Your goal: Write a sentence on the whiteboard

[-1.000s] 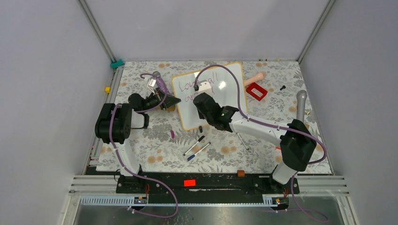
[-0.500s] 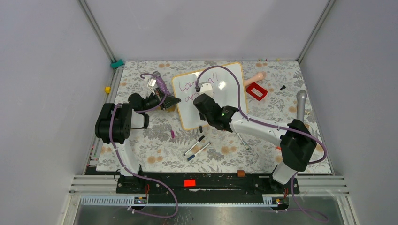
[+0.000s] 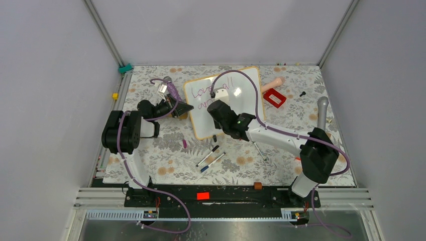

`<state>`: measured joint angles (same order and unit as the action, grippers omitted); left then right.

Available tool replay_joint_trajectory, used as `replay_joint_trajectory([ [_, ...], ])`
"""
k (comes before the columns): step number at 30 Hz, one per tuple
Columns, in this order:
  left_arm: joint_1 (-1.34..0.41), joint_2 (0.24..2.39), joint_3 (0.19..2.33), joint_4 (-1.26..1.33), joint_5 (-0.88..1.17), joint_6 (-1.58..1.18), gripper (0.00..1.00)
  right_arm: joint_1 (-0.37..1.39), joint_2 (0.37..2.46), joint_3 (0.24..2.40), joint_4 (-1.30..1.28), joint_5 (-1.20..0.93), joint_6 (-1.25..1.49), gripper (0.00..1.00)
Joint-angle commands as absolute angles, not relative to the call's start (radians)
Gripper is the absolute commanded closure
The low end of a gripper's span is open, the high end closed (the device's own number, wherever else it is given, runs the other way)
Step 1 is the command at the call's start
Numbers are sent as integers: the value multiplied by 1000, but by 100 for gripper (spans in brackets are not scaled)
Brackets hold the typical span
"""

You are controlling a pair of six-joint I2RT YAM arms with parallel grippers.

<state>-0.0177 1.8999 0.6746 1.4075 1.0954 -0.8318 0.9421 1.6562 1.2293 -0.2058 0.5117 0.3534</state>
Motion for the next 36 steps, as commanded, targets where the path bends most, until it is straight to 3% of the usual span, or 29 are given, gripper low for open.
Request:
replay_joint_trajectory([
  [1, -17, 1901, 696, 1479, 1120, -779, 100, 913, 1655, 1267, -228, 551, 362, 100],
  [36, -17, 1903, 697, 1479, 1121, -782, 100, 889, 1671, 1285, -262, 469, 375, 100],
])
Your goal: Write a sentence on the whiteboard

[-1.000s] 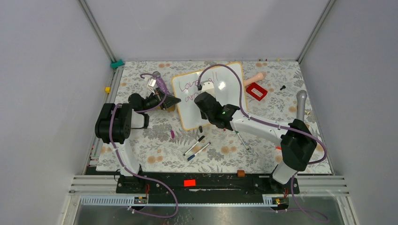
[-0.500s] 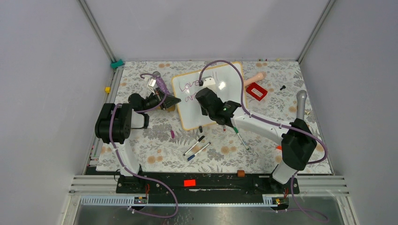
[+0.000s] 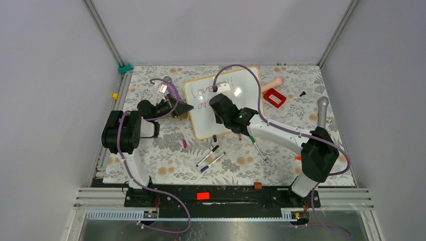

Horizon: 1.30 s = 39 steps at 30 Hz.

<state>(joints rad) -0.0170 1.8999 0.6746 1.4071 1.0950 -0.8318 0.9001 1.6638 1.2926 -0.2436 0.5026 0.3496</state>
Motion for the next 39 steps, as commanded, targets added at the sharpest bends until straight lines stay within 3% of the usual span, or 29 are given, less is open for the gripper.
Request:
replay_joint_trajectory([
  [1, -17, 1904, 697, 1479, 1120, -782, 100, 890, 1672, 1283, -268, 467, 376, 100],
  [21, -16, 1902, 695, 1479, 1121, -782, 100, 928, 1697, 1299, -330, 440, 404, 100],
  [39, -16, 1902, 696, 1478, 1119, -784, 100, 931, 1646, 1289, -207, 442, 359, 100],
])
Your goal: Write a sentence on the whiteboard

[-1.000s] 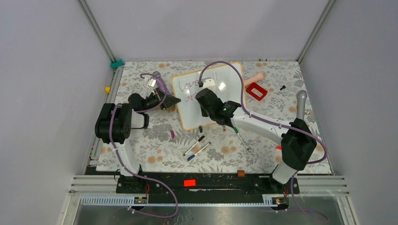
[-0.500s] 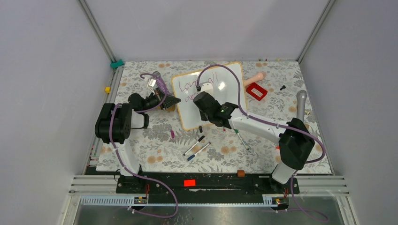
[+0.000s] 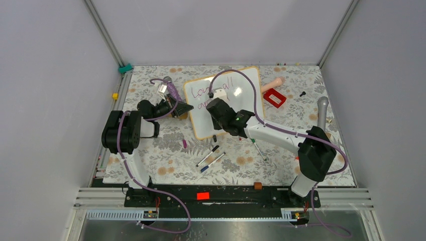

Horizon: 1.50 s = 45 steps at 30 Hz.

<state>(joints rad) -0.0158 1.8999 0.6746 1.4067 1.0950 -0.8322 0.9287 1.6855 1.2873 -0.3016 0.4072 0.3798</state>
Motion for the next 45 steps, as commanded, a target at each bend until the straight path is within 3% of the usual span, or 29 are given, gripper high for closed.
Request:
replay_joint_trajectory([
  [1, -15, 1902, 697, 1479, 1121, -784, 100, 931, 1632, 1270, -187, 440, 355, 100],
  [10, -15, 1900, 693, 1479, 1119, -782, 100, 930, 1454, 1076, 21, 446, 337, 100],
  [24, -15, 1902, 703, 1479, 1129, -785, 100, 884, 1385, 1004, -10, 483, 299, 100],
  [45, -15, 1906, 705, 1479, 1131, -787, 100, 874, 1530, 1143, -57, 508, 285, 100],
])
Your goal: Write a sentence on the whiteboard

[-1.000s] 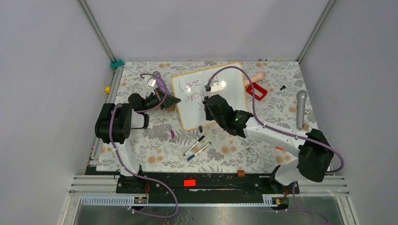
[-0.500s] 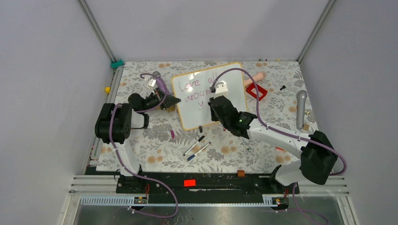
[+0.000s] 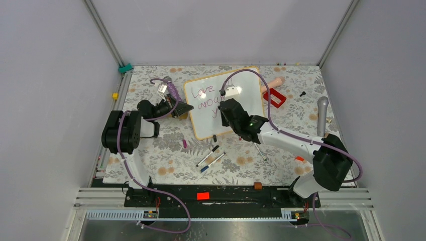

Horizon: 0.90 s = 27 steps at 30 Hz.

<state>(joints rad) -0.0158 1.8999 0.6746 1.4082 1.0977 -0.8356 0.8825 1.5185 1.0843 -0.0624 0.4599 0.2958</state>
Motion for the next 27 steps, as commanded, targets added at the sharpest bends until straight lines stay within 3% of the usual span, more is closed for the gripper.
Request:
replay_joint_trajectory([
  [1, -15, 1907, 704, 1479, 1130, -787, 100, 874, 1531, 1144, -57, 512, 285, 100],
  [11, -14, 1896, 710, 1479, 1133, -782, 100, 873, 1445, 1138, -112, 539, 250, 100],
  [27, -11, 1906, 718, 1479, 1144, -796, 100, 885, 1517, 1159, -120, 448, 302, 100],
])
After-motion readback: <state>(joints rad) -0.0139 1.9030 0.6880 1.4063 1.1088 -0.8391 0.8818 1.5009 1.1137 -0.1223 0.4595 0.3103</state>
